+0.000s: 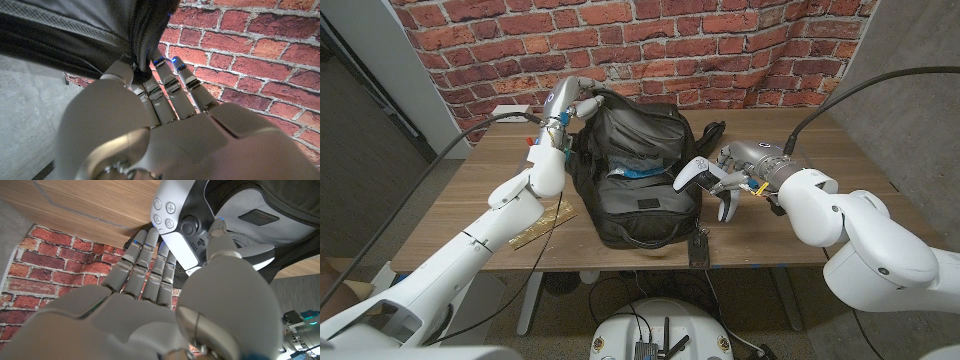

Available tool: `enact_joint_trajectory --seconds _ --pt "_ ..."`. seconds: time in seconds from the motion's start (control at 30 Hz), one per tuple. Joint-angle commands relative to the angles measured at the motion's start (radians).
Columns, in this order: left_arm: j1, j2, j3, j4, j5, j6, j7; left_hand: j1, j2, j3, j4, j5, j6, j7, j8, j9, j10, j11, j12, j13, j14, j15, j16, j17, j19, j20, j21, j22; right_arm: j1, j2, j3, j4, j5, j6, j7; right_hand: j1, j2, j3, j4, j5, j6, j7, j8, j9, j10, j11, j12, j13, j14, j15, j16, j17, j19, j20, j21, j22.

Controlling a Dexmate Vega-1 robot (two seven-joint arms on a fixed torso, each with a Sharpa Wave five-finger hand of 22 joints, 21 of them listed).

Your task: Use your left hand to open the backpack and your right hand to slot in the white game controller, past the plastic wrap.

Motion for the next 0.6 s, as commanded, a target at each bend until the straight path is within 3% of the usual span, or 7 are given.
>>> enact_joint_trajectory --seconds 0.03,0.6 --pt "-0.003 0.0 -0.009 0.005 -0.019 -0.008 0.016 0.005 0.009 0.006 -0.001 0.007 0.003 0.007 0.008 0.001 0.006 0.0 0.007 0.004 0.01 -0.046 0.006 0.006 0.011 -0.137 0.005 0.004 0.011 0.072 -0.03 0.033 -0.06 0.019 0.04 0.056 0.131 0.008 -0.001 0.033 0.111 -0.103 0.007 0.004 0.149 -0.138 0.003 0.024 0.01 -0.151 -0.003 0.002 0.012 -0.126 0.006 0.005" --pt "-0.031 -0.028 0.0 0.016 -0.042 0.004 0.021 0.007 0.007 0.006 -0.002 0.008 0.003 0.01 0.007 0.002 0.01 0.0 0.008 0.004 0.017 -0.046 0.007 0.006 0.015 -0.136 0.006 0.004 -0.009 0.153 -0.018 0.085 -0.103 0.091 0.073 0.058 0.133 0.008 -0.001 0.034 0.113 -0.102 0.005 0.004 0.152 -0.138 0.0 0.027 0.013 -0.15 -0.006 0.004 0.012 -0.126 0.008 0.006"
